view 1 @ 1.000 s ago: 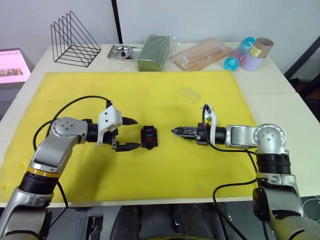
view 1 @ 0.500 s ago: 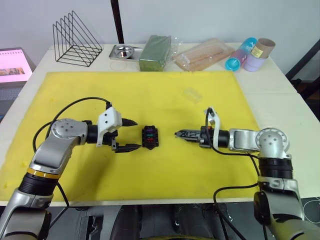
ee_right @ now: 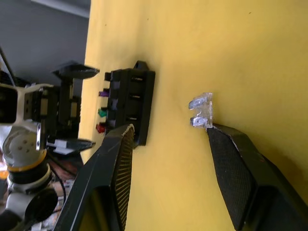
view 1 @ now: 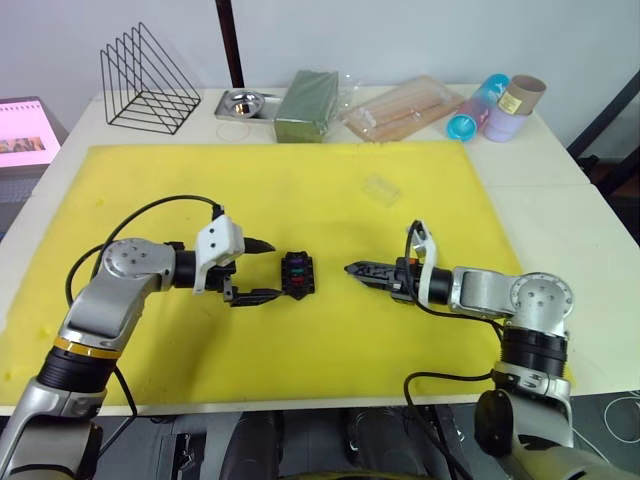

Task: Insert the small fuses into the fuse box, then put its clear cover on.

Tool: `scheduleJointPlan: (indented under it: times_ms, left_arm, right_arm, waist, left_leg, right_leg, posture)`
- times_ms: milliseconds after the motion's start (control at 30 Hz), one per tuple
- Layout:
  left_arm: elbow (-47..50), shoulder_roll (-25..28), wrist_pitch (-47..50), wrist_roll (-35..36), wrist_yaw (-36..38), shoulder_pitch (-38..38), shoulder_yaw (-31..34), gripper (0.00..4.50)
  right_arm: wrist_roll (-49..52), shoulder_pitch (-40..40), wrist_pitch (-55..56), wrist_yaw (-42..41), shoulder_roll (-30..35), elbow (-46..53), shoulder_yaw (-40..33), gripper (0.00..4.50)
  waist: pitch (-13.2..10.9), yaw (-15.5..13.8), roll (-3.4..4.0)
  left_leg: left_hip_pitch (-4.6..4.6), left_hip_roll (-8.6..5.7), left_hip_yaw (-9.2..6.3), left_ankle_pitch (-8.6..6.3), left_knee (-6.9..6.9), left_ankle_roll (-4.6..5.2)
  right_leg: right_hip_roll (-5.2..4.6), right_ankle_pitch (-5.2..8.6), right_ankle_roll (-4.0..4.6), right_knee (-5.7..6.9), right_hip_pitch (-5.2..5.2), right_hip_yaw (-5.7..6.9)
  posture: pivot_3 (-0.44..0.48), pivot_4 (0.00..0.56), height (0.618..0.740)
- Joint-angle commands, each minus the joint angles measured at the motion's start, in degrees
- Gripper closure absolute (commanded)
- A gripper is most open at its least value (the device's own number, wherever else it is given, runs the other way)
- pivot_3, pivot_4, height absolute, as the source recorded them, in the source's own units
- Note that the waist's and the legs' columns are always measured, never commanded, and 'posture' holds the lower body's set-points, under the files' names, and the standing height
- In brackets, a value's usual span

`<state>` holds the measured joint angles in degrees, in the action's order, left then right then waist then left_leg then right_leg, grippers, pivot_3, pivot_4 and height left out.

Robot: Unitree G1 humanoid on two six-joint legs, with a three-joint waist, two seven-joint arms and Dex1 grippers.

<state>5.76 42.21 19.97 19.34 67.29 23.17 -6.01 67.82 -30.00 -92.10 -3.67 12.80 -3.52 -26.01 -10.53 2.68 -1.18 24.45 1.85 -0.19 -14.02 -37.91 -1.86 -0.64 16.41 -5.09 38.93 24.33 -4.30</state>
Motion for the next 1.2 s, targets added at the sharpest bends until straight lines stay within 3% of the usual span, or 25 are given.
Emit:
scheduleJointPlan:
  times_ms: [33, 867, 1000, 1200]
  left_arm:
    - [1.4, 0.2, -0.1, 0.4, 0.0, 0.5, 0.8, 0.0]
    - [0.5, 0.0, -0.3, 0.3, 0.1, 1.2, 0.7, 0.0]
    - [0.5, 0.0, -0.3, 0.2, 0.0, 1.2, 0.7, 0.0]
    - [0.4, 0.0, -0.4, 0.2, 0.1, 1.3, 0.7, 0.0]
  right_arm:
    - [0.2, 0.6, -0.4, 3.1, -1.5, 0.7, -1.1, 1.99]
    - [-2.5, 1.1, 0.5, 5.8, -1.8, 2.9, -3.8, 1.99]
    - [-2.4, 1.3, 0.3, 5.2, -1.6, 3.4, -3.9, 2.84]
    - [-3.1, 1.4, 0.3, 4.6, -1.6, 3.8, -3.7, 2.84]
  waist:
    - [0.0, 0.0, 0.0]
    - [0.0, -0.1, 0.01]
    - [0.0, -0.1, 0.01]
    - [0.0, -0.1, 0.01]
  left_leg:
    - [0.0, 0.0, 0.0, 0.0, 0.0, 0.0]
    - [-0.01, -0.02, 0.01, 0.0, 0.0, 0.0]
    - [-0.01, -0.02, 0.01, 0.0, 0.0, 0.0]
    - [-0.01, -0.02, 0.01, 0.0, 0.0, 0.0]
  right_leg:
    - [0.0, 0.0, 0.0, 0.0, 0.0, 0.0]
    - [-0.02, 0.0, 0.0, 0.0, -0.02, 0.0]
    - [-0.02, 0.0, 0.0, 0.0, -0.02, 0.0]
    - [-0.02, 0.0, 0.0, 0.0, -0.02, 0.0]
  posture:
    - [0.0, 0.15, 0.74]
    - [0.0, 0.15, 0.74]
    - [0.0, 0.15, 0.74]
    - [0.0, 0.15, 0.74]
